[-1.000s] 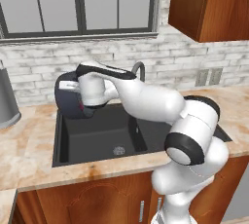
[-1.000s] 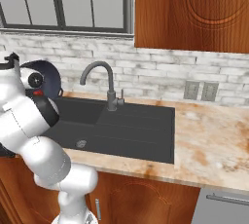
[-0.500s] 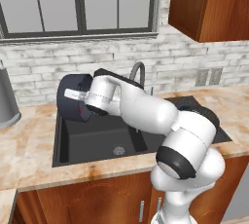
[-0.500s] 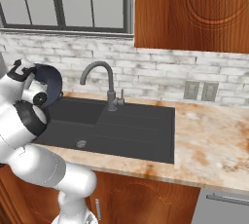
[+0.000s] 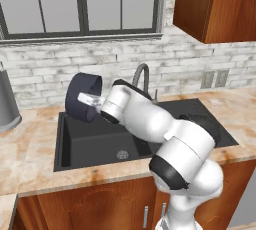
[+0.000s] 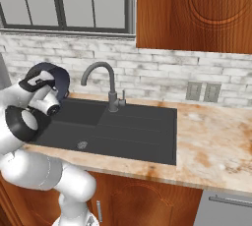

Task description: Dump the bell pepper from the pot into the sink. Then turn on the water and wash the bell pepper. Then turn off the water and put the bell pepper back in the pot.

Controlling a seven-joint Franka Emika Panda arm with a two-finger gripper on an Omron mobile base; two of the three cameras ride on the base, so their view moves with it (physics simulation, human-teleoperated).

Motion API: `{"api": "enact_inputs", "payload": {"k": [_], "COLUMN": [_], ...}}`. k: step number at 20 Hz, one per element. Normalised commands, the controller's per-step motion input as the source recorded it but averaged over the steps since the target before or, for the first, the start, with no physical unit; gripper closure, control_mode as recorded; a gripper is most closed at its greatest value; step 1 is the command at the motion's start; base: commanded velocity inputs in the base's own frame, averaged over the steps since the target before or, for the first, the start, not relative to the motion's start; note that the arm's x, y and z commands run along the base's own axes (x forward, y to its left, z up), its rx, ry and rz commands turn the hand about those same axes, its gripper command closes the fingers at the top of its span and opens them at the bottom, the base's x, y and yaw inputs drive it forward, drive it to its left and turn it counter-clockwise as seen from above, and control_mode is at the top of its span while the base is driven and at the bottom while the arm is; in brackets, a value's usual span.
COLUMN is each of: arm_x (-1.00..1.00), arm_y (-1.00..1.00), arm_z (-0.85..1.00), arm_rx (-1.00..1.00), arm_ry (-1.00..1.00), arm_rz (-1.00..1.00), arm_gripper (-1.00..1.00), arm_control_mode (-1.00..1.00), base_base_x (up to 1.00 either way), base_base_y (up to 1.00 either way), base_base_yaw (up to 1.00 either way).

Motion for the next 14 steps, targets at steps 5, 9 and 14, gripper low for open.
{"api": "enact_inputs", "payload": {"k": [5, 9, 14], "arm_x": [0.19, 0.22, 0.23], "arm_y": [-0.30, -0.24, -0.19], "arm_z": [0.00, 0.00, 0.00], "arm_rx": [0.18, 0.19, 0.17], "arm_ry": [0.00, 0.00, 0.00], "arm_rz": [0.05, 0.07, 0.07], "arm_gripper": [1.00, 1.00, 1.00], "arm_control_mode": [-1.00, -1.00, -1.00], "base_base_x": [0.00, 0.00, 0.00], "base_base_y": [0.00, 0.00, 0.00], "base_base_yaw": [0.00, 0.00, 0.00]}}
